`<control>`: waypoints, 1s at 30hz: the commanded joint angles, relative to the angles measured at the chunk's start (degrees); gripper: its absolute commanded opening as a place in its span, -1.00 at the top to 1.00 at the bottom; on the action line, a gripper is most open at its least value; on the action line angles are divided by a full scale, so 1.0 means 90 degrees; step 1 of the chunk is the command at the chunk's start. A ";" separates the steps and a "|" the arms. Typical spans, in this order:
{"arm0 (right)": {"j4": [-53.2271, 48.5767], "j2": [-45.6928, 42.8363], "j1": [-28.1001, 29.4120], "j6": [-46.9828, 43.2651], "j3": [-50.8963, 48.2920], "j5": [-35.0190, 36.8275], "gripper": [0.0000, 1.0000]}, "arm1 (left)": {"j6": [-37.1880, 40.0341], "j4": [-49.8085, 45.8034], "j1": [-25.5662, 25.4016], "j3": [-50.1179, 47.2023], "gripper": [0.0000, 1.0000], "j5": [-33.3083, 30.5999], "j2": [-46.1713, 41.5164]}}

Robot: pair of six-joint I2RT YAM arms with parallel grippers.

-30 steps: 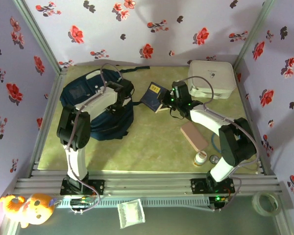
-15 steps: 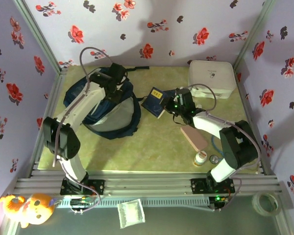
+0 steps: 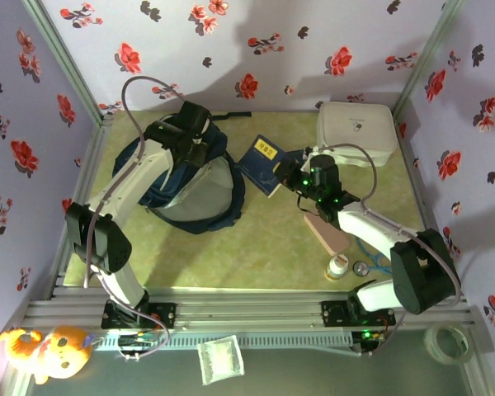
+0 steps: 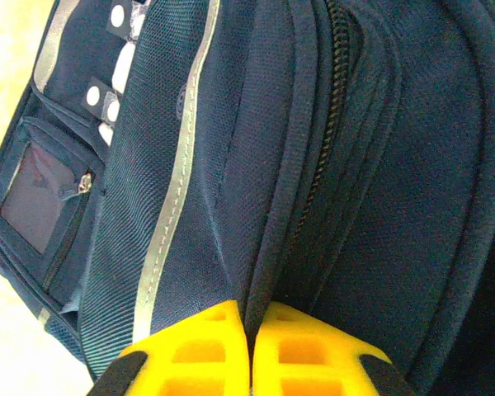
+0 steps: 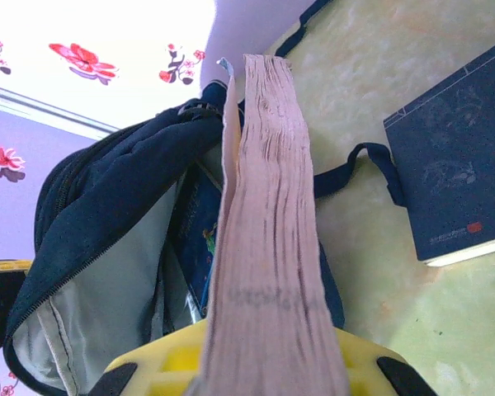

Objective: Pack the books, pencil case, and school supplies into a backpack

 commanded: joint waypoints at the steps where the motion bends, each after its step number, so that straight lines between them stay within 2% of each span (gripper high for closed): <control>1: 0.0351 0.0226 -0.0018 -0.0045 0.0268 -0.0578 0.78 | -0.0313 0.0614 -0.0055 0.0313 1.00 0.0161 -0.0258; 4: 0.0386 0.0566 0.0131 0.0009 0.0503 -0.0846 0.78 | -0.0316 0.0594 -0.0054 0.0248 1.00 0.0220 -0.0287; 11: 0.0870 0.1229 0.0759 0.0320 0.0890 -0.0774 0.77 | -0.0153 0.0691 -0.0050 -0.0070 1.00 0.0343 -0.0615; 16: 0.1864 0.1999 0.1205 0.1023 0.1233 -0.0683 0.76 | -0.0266 0.1185 -0.0043 -0.0708 1.00 0.0504 -0.1083; 21: 0.2174 0.2853 0.1416 0.1604 0.1728 -0.0319 0.76 | -0.0207 0.1540 -0.0032 -0.0983 1.00 0.0545 -0.1296; 30: 0.1279 0.4149 0.1680 0.2018 0.3155 0.0380 0.74 | -0.0652 0.1720 0.0036 -0.0883 1.00 0.0513 -0.1180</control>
